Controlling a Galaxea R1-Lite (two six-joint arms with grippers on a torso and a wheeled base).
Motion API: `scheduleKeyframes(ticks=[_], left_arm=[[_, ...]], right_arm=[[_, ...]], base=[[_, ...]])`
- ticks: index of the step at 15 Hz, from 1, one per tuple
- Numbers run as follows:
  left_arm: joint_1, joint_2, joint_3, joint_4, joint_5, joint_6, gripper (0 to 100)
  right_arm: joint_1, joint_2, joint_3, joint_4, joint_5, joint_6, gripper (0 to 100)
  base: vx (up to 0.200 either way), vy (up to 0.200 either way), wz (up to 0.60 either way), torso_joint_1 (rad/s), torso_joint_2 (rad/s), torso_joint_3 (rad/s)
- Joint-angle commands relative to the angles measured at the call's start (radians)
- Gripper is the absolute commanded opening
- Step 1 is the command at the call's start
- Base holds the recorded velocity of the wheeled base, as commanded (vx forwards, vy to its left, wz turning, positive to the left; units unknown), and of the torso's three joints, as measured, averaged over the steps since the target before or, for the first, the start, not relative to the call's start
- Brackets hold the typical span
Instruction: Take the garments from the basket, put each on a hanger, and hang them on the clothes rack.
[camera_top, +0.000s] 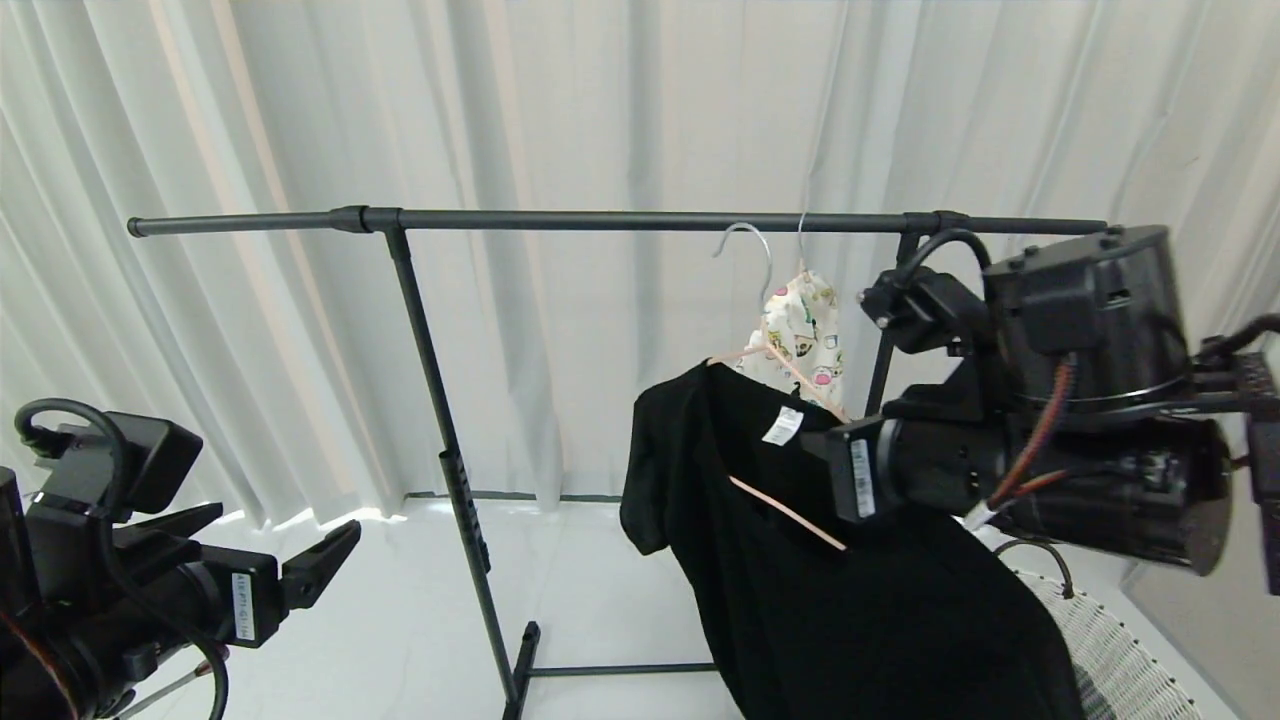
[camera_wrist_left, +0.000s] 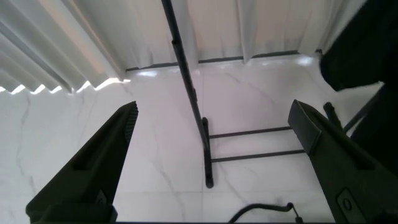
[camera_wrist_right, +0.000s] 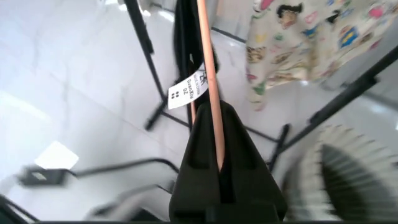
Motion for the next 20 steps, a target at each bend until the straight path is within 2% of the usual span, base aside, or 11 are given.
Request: scheduleKeyframes(ticks=[1,3,5,7,12,20], left_arm=[[-0.002,-0.02,0.001,0.001,0.001,0.0,100],[-0.002,-0.031,0.005,0.001,0.001,0.002,100],[-0.004,-0.033,0.008,0.001,0.001,0.002,100],[-0.011,-0.031,0.008,0.001,0.001,0.002,100],[-0.015,-0.03,0.008,0.001,-0.001,0.002,100],[-0.021,-0.031,0.008,0.001,-0.001,0.002,100]], right_arm=[[0.038,0.202,-0.15,-0.002,-0.087,0.127,0],[0.036,0.279,-0.254,-0.003,-0.168,0.163,0],[0.026,0.311,-0.32,-0.008,-0.191,0.157,0],[0.021,0.312,-0.325,-0.04,-0.189,0.141,0],[0.012,0.319,-0.325,-0.148,-0.18,0.025,0],[0.004,0.316,-0.331,-0.166,-0.182,0.02,0]], base=[[0.0,0.0,0.0,0.0,0.0,0.0],[0.0,0.0,0.0,0.0,0.0,0.0],[0.0,0.0,0.0,0.0,0.0,0.0],[0.0,0.0,0.0,0.0,0.0,0.0],[0.0,0.0,0.0,0.0,0.0,0.0],[0.2,0.0,0.0,0.001,0.0,0.0]])
